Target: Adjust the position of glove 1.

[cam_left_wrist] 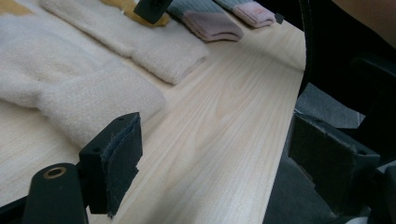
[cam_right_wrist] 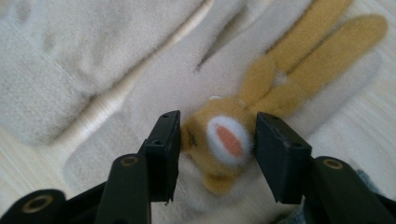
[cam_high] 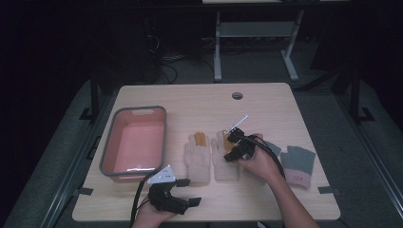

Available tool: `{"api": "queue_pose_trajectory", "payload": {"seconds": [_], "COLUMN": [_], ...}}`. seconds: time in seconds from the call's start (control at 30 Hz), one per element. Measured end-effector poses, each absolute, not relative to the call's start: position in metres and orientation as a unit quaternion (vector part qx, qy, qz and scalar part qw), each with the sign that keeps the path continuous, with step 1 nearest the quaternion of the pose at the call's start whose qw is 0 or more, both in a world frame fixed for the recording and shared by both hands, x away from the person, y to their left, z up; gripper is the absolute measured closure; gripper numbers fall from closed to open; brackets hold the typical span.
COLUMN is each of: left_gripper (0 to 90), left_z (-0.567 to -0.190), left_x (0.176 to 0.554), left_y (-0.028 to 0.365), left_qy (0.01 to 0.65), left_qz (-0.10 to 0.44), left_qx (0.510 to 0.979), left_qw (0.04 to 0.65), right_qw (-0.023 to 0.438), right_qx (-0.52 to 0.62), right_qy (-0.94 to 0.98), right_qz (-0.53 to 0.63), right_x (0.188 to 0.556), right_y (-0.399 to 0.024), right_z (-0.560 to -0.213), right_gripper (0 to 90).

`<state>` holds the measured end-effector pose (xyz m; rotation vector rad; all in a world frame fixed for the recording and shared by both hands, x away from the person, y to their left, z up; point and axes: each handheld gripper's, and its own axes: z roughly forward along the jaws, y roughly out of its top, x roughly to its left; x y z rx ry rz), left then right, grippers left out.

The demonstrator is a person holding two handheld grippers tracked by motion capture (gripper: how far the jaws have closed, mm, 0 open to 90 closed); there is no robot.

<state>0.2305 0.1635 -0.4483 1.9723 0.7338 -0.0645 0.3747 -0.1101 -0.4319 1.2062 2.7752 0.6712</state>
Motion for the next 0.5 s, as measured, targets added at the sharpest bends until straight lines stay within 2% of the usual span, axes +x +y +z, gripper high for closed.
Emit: {"api": "queue_pose_trajectory", "payload": {"seconds": [0.5], "left_gripper": [17.7], "left_z": [-0.4459], "left_x": [0.2304], "left_y": [0.1657], "left_qy": [0.306], "left_qz": [-0.021], "left_qx": [0.810], "left_qw": [0.499], "right_qw": [0.057], "right_qx": [0.396], "right_qy": [0.895], "right_qz": [0.195], "right_x": [0.3696], "right_y": [-0.1028], "right_z": [-0.4373], "right_gripper": [60.1]}}
